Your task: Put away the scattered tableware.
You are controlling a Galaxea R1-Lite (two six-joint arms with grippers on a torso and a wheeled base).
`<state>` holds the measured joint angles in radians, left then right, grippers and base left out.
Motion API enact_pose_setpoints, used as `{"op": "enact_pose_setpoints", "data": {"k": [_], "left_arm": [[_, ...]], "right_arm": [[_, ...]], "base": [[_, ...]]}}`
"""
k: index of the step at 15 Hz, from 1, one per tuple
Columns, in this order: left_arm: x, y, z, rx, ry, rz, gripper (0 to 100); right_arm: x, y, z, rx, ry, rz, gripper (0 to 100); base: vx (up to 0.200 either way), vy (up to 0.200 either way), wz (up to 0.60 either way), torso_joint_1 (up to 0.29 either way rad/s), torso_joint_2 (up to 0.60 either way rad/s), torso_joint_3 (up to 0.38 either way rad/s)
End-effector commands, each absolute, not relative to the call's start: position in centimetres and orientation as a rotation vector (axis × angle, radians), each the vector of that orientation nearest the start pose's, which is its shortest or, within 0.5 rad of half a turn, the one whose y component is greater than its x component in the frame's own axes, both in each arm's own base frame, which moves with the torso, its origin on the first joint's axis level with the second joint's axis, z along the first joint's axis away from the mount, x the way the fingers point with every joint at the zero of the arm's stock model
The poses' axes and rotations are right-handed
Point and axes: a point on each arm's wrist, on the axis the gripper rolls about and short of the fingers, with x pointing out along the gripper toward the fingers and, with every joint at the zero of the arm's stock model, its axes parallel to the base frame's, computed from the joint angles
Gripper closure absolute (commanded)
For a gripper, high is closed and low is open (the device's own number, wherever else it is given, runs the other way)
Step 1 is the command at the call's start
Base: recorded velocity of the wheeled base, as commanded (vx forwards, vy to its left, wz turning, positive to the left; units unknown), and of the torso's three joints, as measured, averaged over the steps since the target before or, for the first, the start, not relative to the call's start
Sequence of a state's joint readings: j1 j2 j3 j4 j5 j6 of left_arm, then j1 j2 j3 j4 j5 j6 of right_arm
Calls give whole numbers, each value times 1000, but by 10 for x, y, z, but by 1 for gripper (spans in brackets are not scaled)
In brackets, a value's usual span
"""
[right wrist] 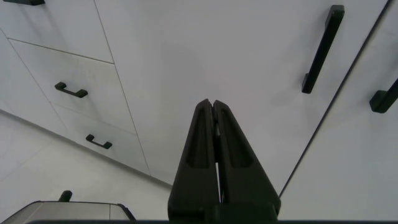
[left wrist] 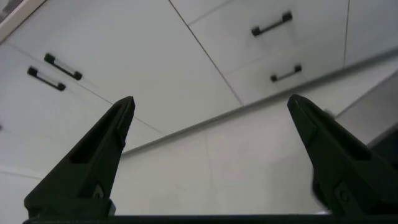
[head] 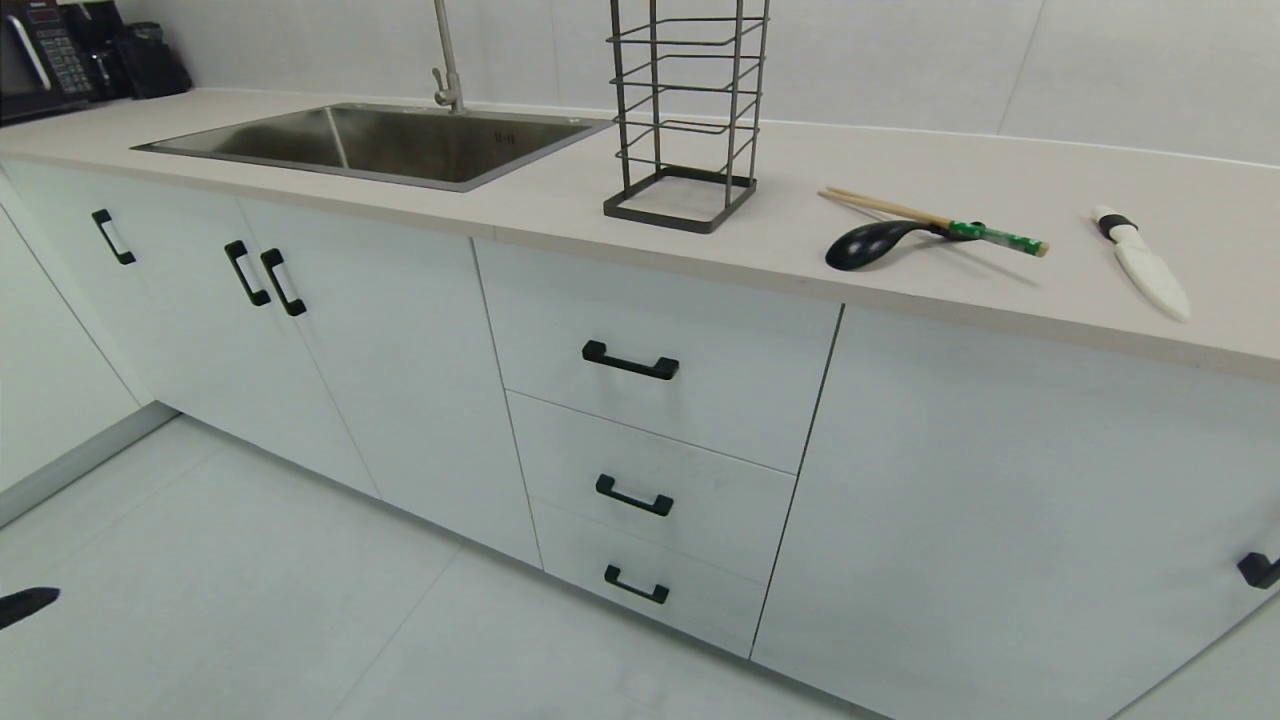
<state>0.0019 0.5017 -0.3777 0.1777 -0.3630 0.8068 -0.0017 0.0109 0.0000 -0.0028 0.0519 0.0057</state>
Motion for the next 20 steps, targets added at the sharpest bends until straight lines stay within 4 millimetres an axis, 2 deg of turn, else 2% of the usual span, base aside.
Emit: {"op": "enact_pose_setpoints", "data": {"k": [1,3,5,7,8,10,14,17,20], "left_arm": [[38,-7,159,819,278,-477,0],[50,-5,157,896,370,-437,0],[72,-5,154,1013,433,-494,0],[116,-19,161,1228,333,-611,0],[130,-30,159,1260,288,-661,0],[143,-48,155,1307,265,-690,0],[172,-76,130,1347,298,-799,0],[202,-95,113,1355,251,-797,0],[221,-109,93,1405,262,-858,0]], "right_arm": [[-22,1,76,6,8,51,100],[-22,1,76,6,9,51,100],[-22,1,76,6,8,51,100],[-22,1,76,6,9,51,100],[-22,1,76,6,8,51,100],[-22,1,76,6,9,51,100],[-22,1,76,6,9,51,100],[-22,1,76,6,8,51,100],[-22,1,76,6,9,51,100]], "base": [[0,0,0,0,0,0],[0,0,0,0,0,0],[0,0,0,0,0,0],[0,0,0,0,0,0],[0,0,0,0,0,0],[0,0,0,0,0,0],[0,0,0,0,0,0],[0,0,0,0,0,0],[0,0,0,0,0,0]]}}
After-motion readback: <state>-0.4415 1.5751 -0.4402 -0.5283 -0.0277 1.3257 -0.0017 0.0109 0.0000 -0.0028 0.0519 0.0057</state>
